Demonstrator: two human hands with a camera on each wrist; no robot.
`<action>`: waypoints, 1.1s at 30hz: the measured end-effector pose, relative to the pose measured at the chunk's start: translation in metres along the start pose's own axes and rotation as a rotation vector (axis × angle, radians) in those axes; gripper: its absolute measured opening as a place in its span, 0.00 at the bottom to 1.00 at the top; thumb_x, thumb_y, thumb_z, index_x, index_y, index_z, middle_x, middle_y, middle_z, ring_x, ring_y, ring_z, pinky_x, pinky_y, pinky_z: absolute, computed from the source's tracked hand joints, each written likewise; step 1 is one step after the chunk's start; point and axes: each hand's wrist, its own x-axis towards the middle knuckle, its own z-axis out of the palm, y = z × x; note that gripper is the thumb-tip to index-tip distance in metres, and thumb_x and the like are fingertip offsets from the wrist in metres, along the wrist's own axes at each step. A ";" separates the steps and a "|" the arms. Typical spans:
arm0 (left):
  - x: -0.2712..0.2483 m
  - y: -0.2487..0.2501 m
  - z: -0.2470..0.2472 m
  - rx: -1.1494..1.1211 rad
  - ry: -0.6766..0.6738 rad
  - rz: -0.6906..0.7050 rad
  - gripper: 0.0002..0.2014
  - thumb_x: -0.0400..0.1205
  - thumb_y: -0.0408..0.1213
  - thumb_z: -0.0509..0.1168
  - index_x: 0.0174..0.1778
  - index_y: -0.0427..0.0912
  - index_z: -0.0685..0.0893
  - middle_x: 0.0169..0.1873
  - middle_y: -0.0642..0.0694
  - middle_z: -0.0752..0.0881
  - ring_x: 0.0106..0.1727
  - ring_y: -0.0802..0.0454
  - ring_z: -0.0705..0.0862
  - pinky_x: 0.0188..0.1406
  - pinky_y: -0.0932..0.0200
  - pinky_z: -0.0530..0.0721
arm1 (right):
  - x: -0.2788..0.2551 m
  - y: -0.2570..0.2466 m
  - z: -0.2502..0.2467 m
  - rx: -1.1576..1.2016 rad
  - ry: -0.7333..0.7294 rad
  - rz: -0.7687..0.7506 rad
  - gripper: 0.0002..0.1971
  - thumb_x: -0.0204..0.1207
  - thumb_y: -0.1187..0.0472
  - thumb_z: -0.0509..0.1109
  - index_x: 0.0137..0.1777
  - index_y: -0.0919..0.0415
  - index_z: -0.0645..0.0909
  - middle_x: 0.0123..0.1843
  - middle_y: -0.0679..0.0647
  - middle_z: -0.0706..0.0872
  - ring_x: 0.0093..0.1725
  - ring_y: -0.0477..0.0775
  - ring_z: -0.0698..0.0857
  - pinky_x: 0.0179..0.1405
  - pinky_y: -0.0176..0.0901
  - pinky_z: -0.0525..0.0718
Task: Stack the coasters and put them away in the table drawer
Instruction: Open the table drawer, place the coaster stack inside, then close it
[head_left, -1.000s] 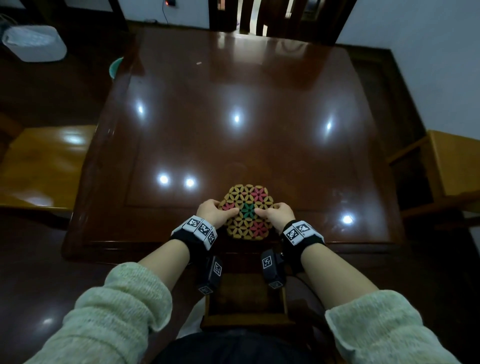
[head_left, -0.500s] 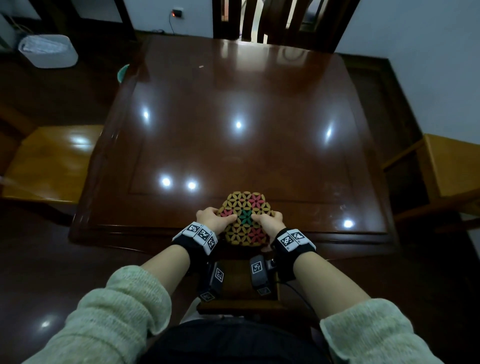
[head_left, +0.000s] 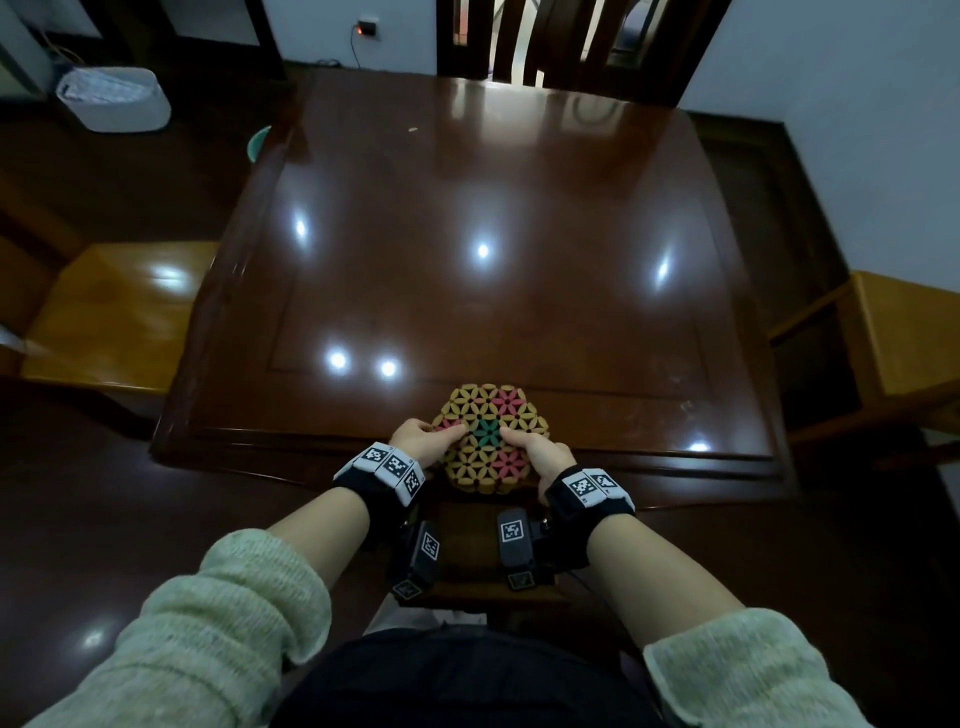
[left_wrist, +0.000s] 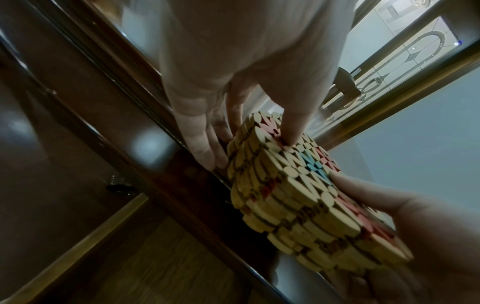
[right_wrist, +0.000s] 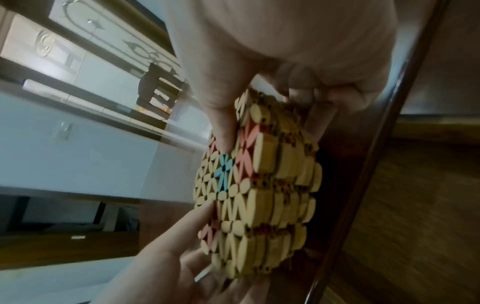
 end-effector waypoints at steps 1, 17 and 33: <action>0.000 -0.003 -0.002 -0.030 -0.011 -0.021 0.34 0.73 0.53 0.73 0.69 0.34 0.77 0.63 0.39 0.84 0.60 0.42 0.85 0.61 0.45 0.85 | -0.002 0.002 0.000 0.003 -0.009 0.002 0.51 0.61 0.53 0.84 0.81 0.69 0.62 0.76 0.65 0.76 0.74 0.65 0.76 0.73 0.59 0.73; -0.048 -0.062 -0.011 -0.380 -0.290 -0.115 0.23 0.78 0.42 0.72 0.65 0.34 0.78 0.55 0.35 0.86 0.54 0.41 0.86 0.49 0.50 0.87 | -0.037 0.048 -0.027 -0.134 -0.296 0.055 0.18 0.72 0.48 0.76 0.56 0.60 0.86 0.51 0.56 0.92 0.51 0.56 0.89 0.57 0.45 0.82; -0.076 -0.114 -0.023 -0.290 -0.237 -0.263 0.26 0.76 0.43 0.73 0.66 0.33 0.78 0.53 0.38 0.85 0.49 0.45 0.86 0.30 0.55 0.86 | -0.068 0.099 -0.018 -0.210 -0.263 0.154 0.30 0.69 0.40 0.74 0.66 0.57 0.77 0.65 0.57 0.84 0.64 0.61 0.82 0.69 0.58 0.78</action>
